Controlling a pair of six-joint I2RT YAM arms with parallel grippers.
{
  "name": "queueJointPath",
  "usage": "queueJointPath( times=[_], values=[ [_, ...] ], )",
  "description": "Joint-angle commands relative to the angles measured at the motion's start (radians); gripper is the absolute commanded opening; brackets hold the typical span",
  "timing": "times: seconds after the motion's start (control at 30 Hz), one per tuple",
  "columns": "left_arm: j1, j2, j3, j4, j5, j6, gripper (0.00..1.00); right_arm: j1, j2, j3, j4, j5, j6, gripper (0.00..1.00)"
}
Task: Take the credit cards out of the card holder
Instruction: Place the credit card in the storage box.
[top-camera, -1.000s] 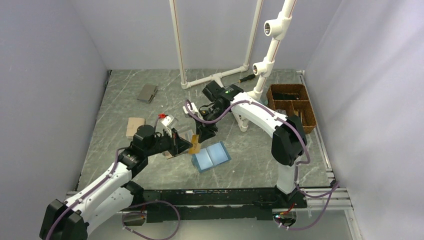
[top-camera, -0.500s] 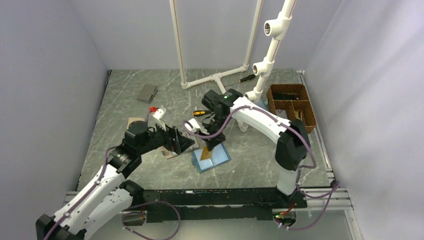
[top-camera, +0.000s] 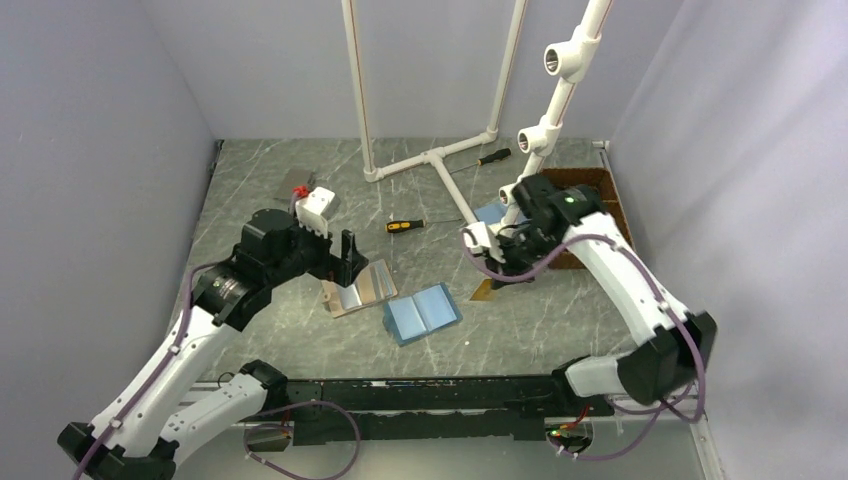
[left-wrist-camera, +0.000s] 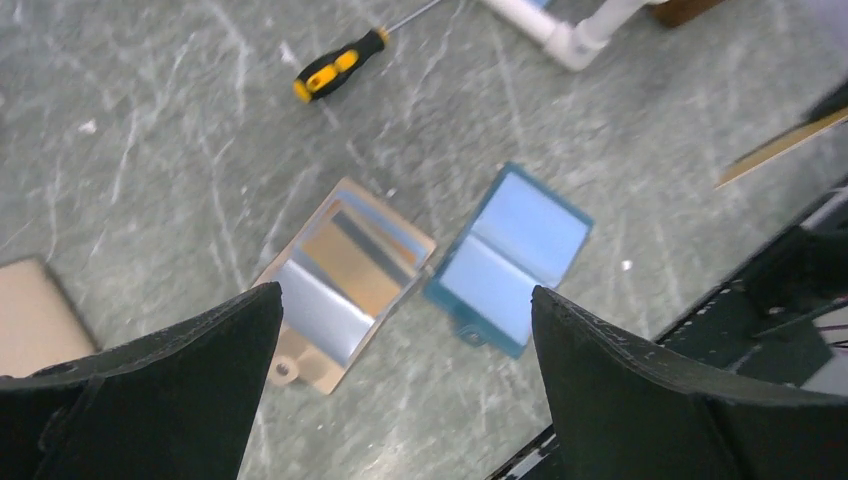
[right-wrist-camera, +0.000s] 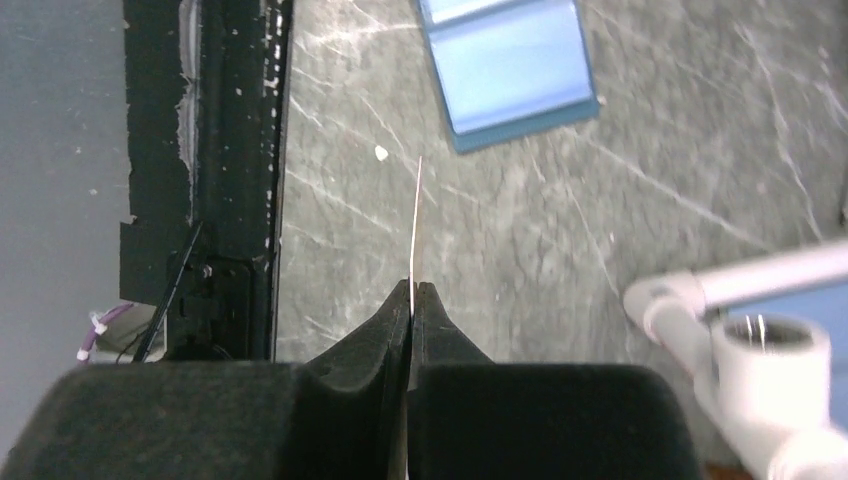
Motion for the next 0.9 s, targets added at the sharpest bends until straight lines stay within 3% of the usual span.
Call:
queueJointPath(
  times=[0.0, 0.27, 0.63, 0.87],
  values=[
    [0.000, -0.001, -0.010, -0.073, -0.096, 0.105, 0.99, -0.101, -0.128, -0.059, 0.009, -0.034, -0.046, 0.00],
    [0.046, -0.139, -0.184, -0.015, -0.066, 0.084, 0.99, -0.173, -0.213, -0.136, 0.024, -0.049, -0.065, 0.00],
    [0.084, -0.105, -0.163, -0.035, -0.030, 0.089, 0.99, -0.255, -0.336, -0.283, 0.040, 0.051, -0.008, 0.00],
    [0.088, -0.131, -0.166, -0.035, -0.036, 0.089, 0.99, -0.518, -0.398, -0.348, 0.000, 0.122, -0.136, 0.00]
  ],
)
